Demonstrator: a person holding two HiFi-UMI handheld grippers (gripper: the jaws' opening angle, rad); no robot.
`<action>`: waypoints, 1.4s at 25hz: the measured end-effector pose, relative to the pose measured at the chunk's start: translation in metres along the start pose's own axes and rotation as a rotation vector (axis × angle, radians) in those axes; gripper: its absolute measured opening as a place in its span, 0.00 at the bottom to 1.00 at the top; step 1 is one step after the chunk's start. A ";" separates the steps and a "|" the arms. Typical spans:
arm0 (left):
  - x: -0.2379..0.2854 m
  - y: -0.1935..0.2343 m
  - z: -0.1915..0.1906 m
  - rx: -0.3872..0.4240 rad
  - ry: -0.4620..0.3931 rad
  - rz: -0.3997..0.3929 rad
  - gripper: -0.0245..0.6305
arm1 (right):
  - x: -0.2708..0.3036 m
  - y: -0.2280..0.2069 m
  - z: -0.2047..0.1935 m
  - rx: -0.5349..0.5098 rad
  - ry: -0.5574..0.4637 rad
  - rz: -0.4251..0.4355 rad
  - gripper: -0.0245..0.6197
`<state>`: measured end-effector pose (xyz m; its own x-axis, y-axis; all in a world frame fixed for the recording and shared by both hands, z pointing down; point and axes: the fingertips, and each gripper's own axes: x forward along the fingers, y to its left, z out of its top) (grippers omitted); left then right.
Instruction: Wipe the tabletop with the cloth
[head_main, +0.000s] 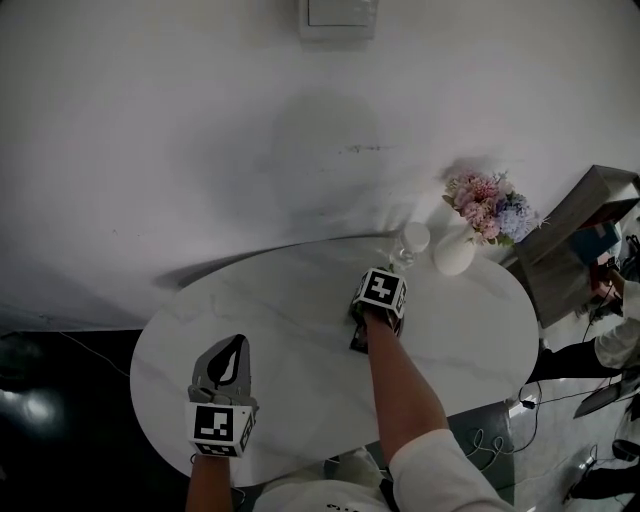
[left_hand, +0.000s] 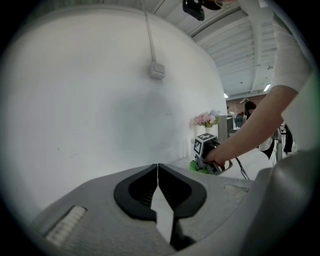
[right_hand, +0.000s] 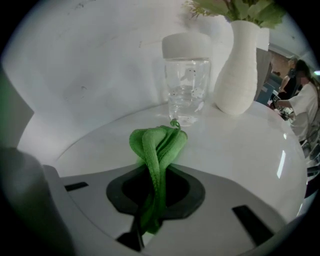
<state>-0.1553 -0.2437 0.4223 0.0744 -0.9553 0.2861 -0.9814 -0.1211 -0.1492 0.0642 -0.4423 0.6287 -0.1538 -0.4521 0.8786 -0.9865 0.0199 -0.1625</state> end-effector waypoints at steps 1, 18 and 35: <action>0.001 -0.002 0.001 0.000 -0.003 -0.004 0.07 | -0.001 -0.004 -0.002 0.007 -0.002 -0.004 0.10; 0.019 -0.036 0.027 0.012 -0.066 -0.091 0.07 | -0.029 -0.061 -0.041 0.153 -0.019 -0.055 0.11; 0.017 -0.086 0.040 0.026 -0.113 -0.202 0.07 | -0.063 -0.121 -0.093 0.243 -0.029 -0.106 0.10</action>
<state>-0.0628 -0.2603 0.4020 0.2895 -0.9350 0.2049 -0.9398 -0.3182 -0.1244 0.1882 -0.3331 0.6351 -0.0455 -0.4657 0.8838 -0.9542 -0.2417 -0.1764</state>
